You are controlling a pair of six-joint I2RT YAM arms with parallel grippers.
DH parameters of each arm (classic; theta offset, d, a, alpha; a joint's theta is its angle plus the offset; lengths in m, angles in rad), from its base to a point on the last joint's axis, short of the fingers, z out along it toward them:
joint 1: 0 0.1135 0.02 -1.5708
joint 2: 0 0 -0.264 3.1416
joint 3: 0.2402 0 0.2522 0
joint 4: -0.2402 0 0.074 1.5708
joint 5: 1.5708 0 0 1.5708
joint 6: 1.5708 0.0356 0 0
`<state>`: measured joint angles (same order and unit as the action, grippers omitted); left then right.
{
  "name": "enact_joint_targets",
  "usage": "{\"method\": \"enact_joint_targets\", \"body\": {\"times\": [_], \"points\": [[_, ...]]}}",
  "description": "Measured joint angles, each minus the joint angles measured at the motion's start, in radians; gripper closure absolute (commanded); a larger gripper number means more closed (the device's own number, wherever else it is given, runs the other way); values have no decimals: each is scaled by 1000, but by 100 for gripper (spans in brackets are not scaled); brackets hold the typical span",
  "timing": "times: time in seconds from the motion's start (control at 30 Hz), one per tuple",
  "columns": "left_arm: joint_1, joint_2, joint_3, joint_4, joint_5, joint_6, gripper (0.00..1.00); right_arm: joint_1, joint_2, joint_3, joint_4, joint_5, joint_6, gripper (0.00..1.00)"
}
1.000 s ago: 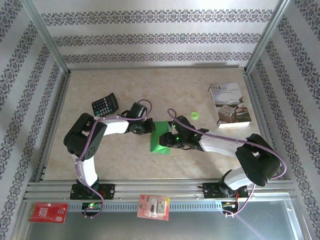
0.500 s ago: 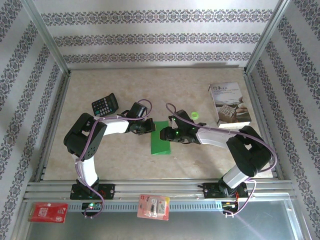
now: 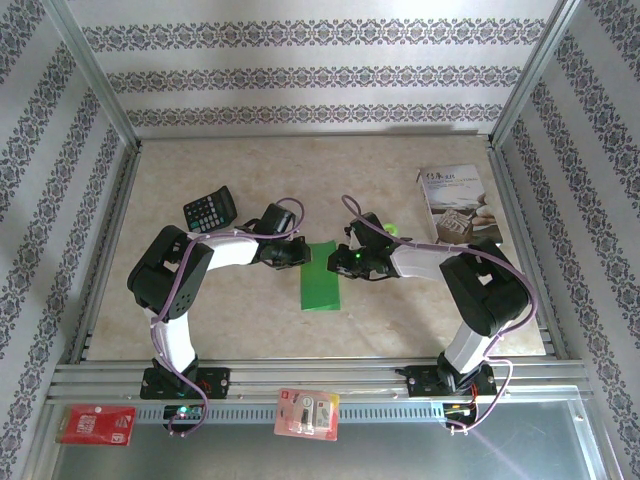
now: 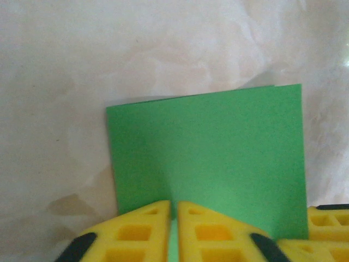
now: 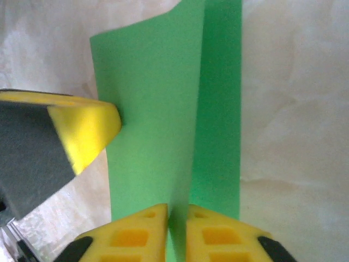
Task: Fold a paper plane with a square sheet of paper (pick it up from the middle)
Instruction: Fold the triangle a second time at the center of the table.
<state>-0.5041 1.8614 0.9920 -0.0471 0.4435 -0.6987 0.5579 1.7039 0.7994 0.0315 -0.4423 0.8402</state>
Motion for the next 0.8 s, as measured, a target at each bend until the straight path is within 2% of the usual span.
{"method": "enact_joint_targets", "body": {"times": [0.13,0.27,0.4,0.5,0.63,0.8], "points": [[-1,-11,27,-37,-6,25,61,-5,0,-1,13,-5,74,98],[-3,-120,-10,-43,-28,52,46,-7,-4,-13,18,-13,162,100],[-50,-320,-137,-3,-69,90,42,-18,-11,-20,19,-27,232,100],[-159,-440,-224,13,-140,137,38,-23,-12,-20,19,-50,274,100],[-347,-539,-304,7,-289,219,33,-32,-12,-20,19,-84,309,100],[-537,-526,-299,-16,-487,322,29,-39,-11,-18,16,-103,319,100]]}}
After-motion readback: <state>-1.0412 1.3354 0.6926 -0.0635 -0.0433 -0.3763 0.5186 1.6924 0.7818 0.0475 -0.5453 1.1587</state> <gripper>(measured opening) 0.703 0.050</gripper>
